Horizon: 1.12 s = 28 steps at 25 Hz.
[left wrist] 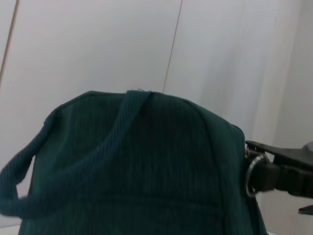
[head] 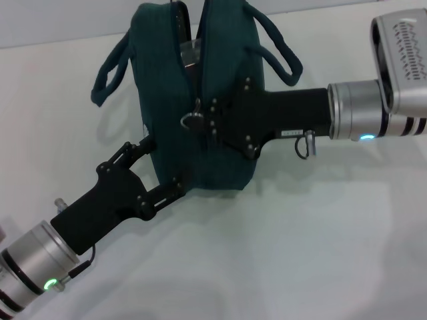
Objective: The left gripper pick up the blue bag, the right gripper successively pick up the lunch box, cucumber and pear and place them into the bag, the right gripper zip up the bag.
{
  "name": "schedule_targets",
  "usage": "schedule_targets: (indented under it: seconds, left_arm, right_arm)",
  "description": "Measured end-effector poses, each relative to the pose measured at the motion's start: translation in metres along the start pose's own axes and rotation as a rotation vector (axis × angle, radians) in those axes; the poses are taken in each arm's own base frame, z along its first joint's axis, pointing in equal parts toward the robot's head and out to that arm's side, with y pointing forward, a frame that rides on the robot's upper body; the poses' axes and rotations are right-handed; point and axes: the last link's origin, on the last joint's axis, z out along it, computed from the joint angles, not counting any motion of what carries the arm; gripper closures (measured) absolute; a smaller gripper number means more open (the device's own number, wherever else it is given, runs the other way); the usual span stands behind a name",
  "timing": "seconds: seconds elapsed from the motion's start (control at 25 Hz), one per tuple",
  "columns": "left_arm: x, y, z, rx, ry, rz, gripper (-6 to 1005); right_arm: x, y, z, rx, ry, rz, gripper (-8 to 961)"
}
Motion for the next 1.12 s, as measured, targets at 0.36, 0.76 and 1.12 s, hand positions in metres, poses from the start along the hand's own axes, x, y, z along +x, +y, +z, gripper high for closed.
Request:
schedule_targets:
  seconds: [0.36, 0.76, 1.12]
  left_arm:
    - [0.000, -0.003, 0.001, 0.012, -0.005, 0.011, 181]
    - [-0.002, -0.008, 0.005, 0.024, -0.042, 0.025, 510]
    - [-0.003, -0.007, 0.007, 0.009, -0.054, 0.029, 693]
  right_arm:
    - [-0.003, 0.002, -0.004, 0.009, -0.042, 0.002, 943]
    - [-0.002, 0.003, -0.004, 0.010, -0.043, 0.007, 943]
    - [-0.001, 0.008, -0.014, 0.056, -0.100, 0.038, 943]
